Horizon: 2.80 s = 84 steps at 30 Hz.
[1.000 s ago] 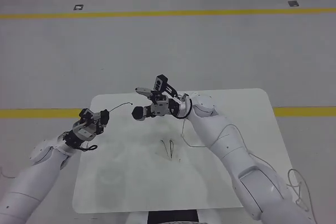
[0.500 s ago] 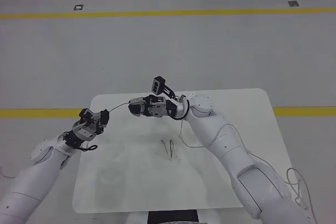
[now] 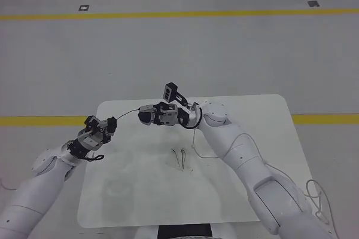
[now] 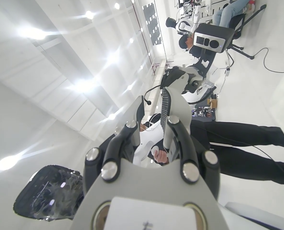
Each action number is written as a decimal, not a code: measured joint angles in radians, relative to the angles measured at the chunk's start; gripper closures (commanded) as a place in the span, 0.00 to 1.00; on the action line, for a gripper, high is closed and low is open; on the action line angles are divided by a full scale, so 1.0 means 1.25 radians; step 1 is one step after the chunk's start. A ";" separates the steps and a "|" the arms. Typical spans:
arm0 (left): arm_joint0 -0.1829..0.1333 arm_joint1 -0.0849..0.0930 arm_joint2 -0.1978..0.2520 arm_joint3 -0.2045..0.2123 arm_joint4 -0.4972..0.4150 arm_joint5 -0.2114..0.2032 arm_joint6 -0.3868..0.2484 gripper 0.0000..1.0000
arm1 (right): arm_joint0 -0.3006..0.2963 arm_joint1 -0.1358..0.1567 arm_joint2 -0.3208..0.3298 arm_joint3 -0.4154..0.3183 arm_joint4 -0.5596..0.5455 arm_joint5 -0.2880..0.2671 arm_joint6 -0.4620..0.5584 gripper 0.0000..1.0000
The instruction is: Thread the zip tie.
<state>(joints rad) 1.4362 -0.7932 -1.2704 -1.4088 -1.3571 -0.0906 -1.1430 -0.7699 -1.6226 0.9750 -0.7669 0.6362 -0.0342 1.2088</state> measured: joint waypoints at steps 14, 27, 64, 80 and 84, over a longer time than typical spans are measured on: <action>0.000 0.000 0.000 0.000 0.000 0.000 0.000 1.00 | 0.004 0.003 0.000 0.000 0.005 -0.002 -0.001 0.91; 0.000 0.000 0.000 0.000 0.000 0.000 0.000 1.00 | 0.013 0.002 -0.007 0.011 0.003 -0.003 -0.008 1.00; -0.004 -0.017 -0.024 -0.013 0.069 -0.019 0.041 0.00 | 0.015 0.005 -0.024 0.003 -0.023 0.011 -0.025 1.00; -0.015 -0.031 -0.015 0.006 0.092 -0.027 -0.024 0.00 | -0.038 0.008 -0.020 -0.075 0.024 0.028 -0.024 1.00; -0.019 -0.038 -0.006 0.008 0.094 -0.029 -0.028 0.00 | -0.040 -0.001 -0.037 -0.072 0.050 0.026 -0.020 1.00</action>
<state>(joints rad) 1.4118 -0.8401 -1.2782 -1.3994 -1.2398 -0.1272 -1.1785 -0.8204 -1.6235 0.9283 -0.8564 0.6986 -0.0020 1.1842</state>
